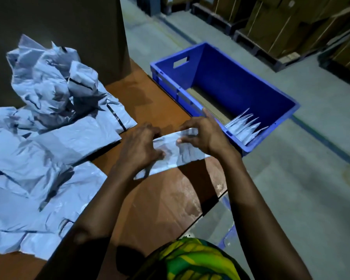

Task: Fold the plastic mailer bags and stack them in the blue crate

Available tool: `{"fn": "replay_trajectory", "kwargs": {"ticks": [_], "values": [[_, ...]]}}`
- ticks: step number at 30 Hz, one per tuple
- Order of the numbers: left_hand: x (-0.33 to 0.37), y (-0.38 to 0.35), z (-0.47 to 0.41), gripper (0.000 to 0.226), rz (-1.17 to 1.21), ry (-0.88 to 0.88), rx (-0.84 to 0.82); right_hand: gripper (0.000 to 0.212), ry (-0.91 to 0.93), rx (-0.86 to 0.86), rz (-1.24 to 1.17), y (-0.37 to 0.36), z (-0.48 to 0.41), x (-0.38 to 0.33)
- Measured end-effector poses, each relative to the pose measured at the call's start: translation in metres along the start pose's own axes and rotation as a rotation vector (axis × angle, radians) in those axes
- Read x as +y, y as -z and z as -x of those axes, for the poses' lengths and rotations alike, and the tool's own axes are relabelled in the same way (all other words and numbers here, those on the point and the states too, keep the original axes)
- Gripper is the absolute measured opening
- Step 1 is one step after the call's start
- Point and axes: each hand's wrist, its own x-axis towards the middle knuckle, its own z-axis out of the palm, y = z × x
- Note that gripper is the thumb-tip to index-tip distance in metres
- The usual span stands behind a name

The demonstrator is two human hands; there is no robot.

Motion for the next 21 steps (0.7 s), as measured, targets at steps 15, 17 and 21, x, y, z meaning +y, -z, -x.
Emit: {"fn": "replay_trajectory", "kwargs": {"ticks": [15, 17, 21], "values": [[-0.036, -0.075, 0.085, 0.035, 0.006, -0.043, 0.241, 0.026, 0.104, 0.209, 0.027, -0.064, 0.08, 0.028], [-0.034, -0.077, 0.075, 0.039, 0.016, -0.02, 0.276, 0.023, 0.098, 0.252, 0.079, -0.067, 0.07, 0.017], [-0.033, -0.094, 0.052, 0.062, -0.028, -0.018, 0.173, 0.041, -0.03, 0.173, 0.117, -0.092, 0.056, 0.005]]}}
